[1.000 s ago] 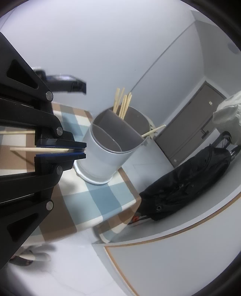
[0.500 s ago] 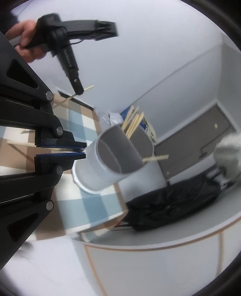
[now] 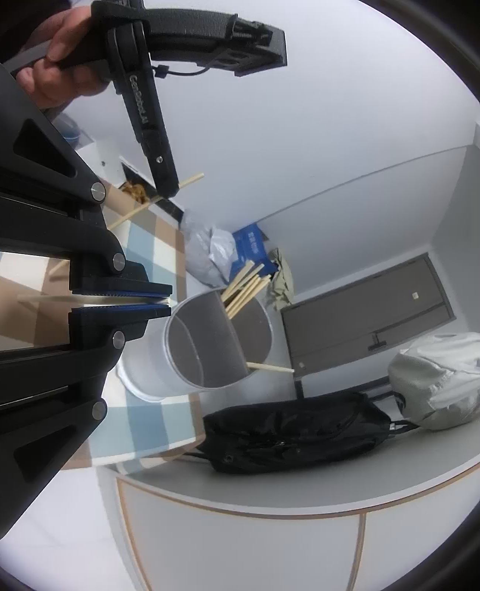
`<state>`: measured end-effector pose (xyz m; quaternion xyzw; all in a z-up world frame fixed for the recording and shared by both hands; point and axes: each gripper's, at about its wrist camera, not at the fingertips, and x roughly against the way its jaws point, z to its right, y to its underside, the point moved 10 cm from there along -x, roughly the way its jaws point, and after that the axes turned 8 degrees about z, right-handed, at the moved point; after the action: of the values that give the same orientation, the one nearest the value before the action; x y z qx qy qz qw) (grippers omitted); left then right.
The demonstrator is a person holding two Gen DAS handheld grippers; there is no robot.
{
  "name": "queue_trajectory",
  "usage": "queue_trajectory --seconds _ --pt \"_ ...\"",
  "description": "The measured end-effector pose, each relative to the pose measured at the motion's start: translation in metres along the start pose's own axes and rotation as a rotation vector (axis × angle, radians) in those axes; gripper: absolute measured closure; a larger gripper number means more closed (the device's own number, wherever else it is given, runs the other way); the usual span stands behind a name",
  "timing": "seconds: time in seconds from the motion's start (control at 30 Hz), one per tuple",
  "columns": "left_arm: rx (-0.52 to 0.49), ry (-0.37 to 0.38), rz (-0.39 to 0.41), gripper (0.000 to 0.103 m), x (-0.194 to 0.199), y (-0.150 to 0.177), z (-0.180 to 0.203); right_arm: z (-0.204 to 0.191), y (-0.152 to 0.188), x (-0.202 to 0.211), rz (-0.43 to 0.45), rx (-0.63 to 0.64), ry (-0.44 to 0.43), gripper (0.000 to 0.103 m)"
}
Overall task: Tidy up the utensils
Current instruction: 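Lift both held chopsticks up over the white holder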
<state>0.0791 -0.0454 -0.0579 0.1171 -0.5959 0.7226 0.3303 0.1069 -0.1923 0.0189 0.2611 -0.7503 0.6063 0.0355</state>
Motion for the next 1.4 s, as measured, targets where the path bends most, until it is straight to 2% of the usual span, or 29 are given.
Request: queue_trajectory --seconds 0.27,0.43,0.77,1.03,1.2,1.4 --pt "-0.003 0.069 0.021 0.101 0.010 -0.025 0.017 -0.005 -0.035 0.007 0.050 0.031 0.000 0.100" --pt "0.034 0.120 0.049 0.102 0.012 -0.057 0.028 -0.007 -0.067 0.009 0.074 0.061 -0.003 0.100" --pt "0.107 0.158 0.129 0.102 0.001 -0.121 0.036 -0.007 -0.153 0.004 0.129 0.167 0.007 0.100" --pt "0.172 0.161 0.181 0.102 -0.015 -0.163 0.025 -0.013 -0.212 -0.023 0.175 0.223 -0.016 0.100" --pt "0.192 0.147 0.198 0.102 -0.030 -0.169 0.014 -0.024 -0.225 -0.048 0.176 0.271 -0.040 0.100" --pt "0.234 0.132 0.169 0.102 -0.053 -0.167 -0.003 -0.027 -0.220 -0.082 0.146 0.311 -0.061 0.100"
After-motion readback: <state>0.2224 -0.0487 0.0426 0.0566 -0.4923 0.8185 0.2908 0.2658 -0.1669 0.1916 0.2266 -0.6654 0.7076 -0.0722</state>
